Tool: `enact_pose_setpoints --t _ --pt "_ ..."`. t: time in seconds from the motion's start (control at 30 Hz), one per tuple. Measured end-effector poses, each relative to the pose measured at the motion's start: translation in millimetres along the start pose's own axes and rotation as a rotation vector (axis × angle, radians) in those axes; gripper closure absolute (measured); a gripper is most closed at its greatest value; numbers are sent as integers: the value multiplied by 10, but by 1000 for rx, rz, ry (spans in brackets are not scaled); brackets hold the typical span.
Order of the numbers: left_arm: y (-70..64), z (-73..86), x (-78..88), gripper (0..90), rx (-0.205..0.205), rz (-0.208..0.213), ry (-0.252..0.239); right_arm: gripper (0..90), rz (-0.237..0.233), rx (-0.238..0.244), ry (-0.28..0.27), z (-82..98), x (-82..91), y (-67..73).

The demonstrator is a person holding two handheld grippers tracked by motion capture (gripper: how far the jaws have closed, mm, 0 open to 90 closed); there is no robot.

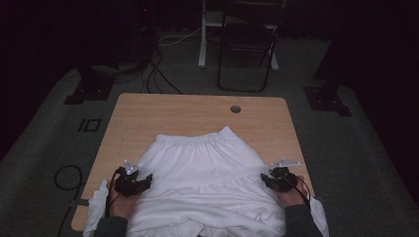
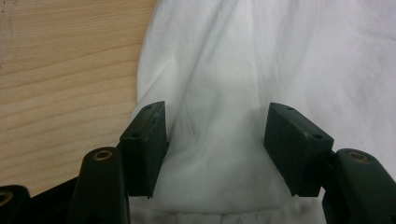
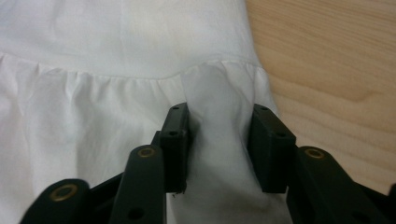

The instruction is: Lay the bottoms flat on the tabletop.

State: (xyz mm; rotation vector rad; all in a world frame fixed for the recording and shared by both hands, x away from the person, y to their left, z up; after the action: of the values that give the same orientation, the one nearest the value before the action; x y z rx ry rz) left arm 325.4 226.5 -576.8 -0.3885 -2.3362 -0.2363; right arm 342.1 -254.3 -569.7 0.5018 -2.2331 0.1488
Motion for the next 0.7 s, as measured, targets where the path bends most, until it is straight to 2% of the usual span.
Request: enact_pose_setpoints --t 0.27,0.7 --pt "-73 78 80 394 -9 6 1 626 1 -14 -7 171 136 41" --pt "-284 376 408 382 -28 23 37 624 -10 -24 -5 459 378 107"
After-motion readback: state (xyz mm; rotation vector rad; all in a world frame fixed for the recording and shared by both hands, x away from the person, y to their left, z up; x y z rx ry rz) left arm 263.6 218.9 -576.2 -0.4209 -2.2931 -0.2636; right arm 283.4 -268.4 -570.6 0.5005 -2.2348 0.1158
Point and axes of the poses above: each handheld gripper's, and its own axes: x roughly backward along the jaws, z roughly out of its underside, y roughly to its left, the point moved 5 cm from there along -x, roughly forward along the jaws, and after that the axes turned 4 degrees about -x, right-handed, at the moved point
